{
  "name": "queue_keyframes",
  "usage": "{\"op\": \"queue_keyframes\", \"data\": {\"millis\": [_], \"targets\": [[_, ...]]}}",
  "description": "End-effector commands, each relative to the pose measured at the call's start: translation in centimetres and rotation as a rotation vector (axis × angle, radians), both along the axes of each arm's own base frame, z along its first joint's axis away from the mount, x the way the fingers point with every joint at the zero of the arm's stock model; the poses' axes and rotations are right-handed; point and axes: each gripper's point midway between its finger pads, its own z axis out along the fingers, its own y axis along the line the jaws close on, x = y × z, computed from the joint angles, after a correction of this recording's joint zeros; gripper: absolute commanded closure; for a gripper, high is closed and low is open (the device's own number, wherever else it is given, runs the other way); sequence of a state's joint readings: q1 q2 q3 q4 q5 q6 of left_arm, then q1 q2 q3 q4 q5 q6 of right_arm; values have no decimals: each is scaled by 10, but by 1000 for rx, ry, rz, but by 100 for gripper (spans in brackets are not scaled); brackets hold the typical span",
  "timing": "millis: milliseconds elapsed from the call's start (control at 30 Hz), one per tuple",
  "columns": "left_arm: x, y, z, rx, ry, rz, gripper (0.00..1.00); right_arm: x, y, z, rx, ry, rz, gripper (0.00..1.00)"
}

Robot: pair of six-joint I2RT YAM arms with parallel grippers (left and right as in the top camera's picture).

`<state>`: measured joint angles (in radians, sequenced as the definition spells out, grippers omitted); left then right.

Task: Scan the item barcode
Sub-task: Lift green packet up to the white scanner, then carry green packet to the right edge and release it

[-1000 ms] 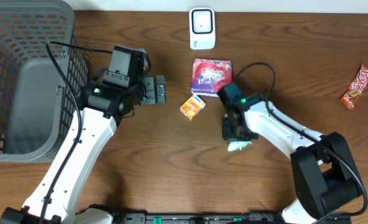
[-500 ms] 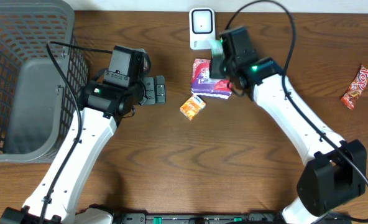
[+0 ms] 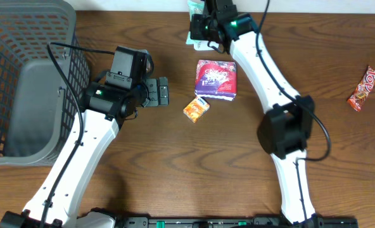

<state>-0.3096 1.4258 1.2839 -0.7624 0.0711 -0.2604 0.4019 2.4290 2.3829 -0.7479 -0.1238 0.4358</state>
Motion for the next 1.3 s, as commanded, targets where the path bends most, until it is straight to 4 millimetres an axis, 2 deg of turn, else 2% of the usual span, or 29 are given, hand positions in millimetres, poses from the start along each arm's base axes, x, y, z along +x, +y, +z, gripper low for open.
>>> {"op": "queue_keyframes", "data": {"millis": [0,100,333,600,700,800,933,1133,1200,1233,1267], "targets": [[3,3,3,13,-8,3,2,20,-12,5,16,-34,-29,99],[3,3,3,14,-8,3,2,27,-25,-10,-16,-23,-71,99],[3,3,3,13,-8,3,2,35,-50,-10,-38,-22,-124,99],[3,3,3,13,-8,3,2,31,-100,-22,-91,59,-180,99],[3,3,3,13,-8,3,2,28,-145,-17,-136,90,-265,99],[3,3,3,14,-8,3,2,18,-205,-10,-216,130,-388,99],[3,3,3,13,-8,3,2,-11,-298,-11,-337,243,-539,99],[3,3,3,13,-8,3,2,-62,-401,-32,-505,432,-565,99],[3,3,3,13,-8,3,2,-74,-425,-35,-513,469,-585,78],[3,3,3,14,-8,3,2,-79,-436,-36,-508,482,-604,61],[3,3,3,13,-8,3,2,-85,-446,-37,-494,496,-622,32]]}}
